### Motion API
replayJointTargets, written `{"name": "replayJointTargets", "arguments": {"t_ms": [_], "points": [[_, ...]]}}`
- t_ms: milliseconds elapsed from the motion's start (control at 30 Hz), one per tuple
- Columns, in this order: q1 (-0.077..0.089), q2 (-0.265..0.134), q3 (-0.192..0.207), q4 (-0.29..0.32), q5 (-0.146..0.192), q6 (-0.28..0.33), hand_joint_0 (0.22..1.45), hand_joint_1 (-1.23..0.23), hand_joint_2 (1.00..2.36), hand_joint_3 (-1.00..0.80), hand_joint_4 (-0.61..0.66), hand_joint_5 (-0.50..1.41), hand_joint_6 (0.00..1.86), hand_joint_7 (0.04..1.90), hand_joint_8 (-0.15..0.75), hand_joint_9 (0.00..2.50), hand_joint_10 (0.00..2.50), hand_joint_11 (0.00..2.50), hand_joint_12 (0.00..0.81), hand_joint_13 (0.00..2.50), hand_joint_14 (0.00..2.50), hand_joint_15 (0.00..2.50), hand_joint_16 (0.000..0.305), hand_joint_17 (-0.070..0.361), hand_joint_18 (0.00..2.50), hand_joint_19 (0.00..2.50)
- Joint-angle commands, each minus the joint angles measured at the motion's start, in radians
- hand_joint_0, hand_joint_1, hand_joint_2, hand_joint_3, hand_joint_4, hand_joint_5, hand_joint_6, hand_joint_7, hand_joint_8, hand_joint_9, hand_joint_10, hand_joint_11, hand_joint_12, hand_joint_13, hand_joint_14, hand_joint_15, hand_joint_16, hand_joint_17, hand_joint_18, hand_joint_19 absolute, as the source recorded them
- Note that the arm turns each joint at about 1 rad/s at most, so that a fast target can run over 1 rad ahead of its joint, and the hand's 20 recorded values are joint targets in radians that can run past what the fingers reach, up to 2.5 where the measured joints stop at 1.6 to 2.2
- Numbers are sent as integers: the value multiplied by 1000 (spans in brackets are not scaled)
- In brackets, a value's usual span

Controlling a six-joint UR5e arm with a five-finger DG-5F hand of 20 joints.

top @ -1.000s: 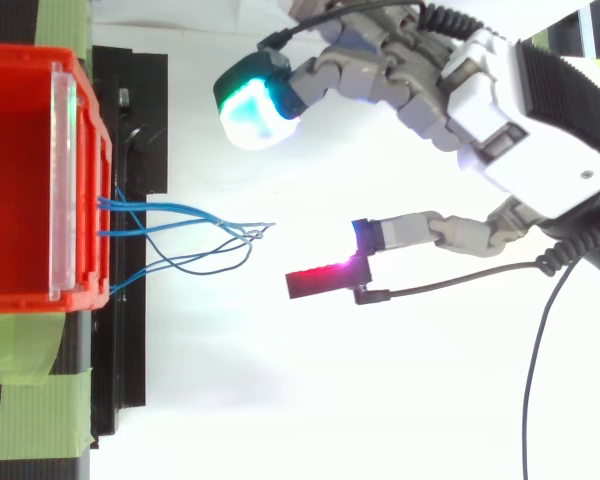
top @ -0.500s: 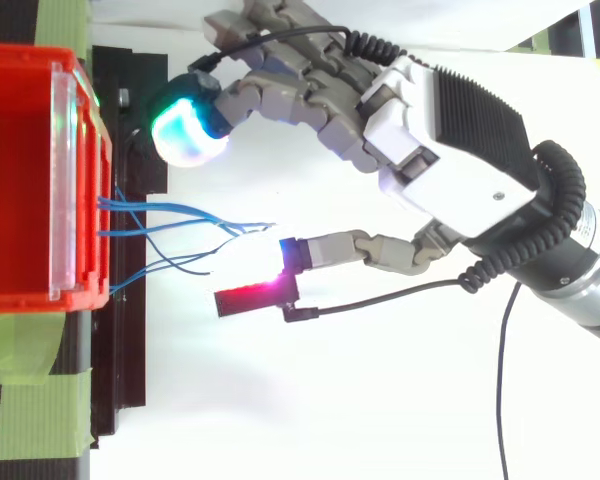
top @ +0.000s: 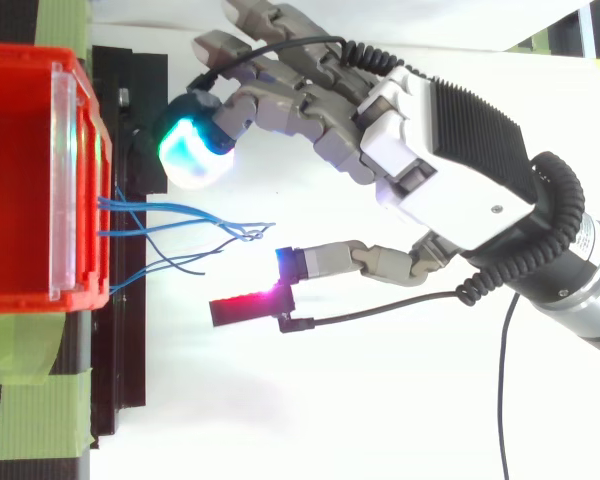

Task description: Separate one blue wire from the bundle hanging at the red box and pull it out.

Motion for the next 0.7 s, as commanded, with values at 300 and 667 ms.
{"name": "replayJointTargets", "arguments": {"t_ms": [300, 667], "points": [[2, 1, 0, -7, 1, 12, 548, -700, 1000, -500, 264, -122, 520, 1224, 307, 378, 0, 34, 389, 175, 2, 85, 60, 135, 153, 0], [-1, 1, 20, -13, 1, 38, 560, -710, 1000, -500, 252, -137, 630, 1050, 313, 432, 2, 77, 392, 232, 1, 97, 59, 133, 219, 7]]}}
